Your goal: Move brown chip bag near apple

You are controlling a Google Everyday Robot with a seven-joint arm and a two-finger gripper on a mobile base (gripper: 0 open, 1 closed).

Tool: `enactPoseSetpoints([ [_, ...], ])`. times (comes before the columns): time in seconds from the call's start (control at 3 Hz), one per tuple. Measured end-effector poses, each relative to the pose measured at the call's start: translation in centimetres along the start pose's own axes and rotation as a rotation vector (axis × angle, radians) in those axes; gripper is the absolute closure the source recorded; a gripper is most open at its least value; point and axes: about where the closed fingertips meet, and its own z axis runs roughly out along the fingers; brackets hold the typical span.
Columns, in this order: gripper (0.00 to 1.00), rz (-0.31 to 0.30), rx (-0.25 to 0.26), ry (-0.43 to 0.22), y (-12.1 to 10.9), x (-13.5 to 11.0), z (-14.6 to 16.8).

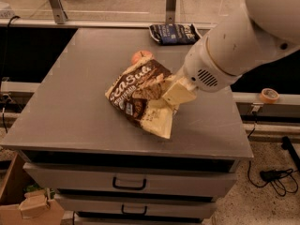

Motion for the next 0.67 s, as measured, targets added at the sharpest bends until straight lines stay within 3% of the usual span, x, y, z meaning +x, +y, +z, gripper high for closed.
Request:
enactPoseSetpoints([
  [0.33,1.00,0.016,0.025,-0.013,-0.9,0.1,0.2],
  [0.67,1.00,0.045,0.109,-0.010,-4.2,0.9,-0.6],
])
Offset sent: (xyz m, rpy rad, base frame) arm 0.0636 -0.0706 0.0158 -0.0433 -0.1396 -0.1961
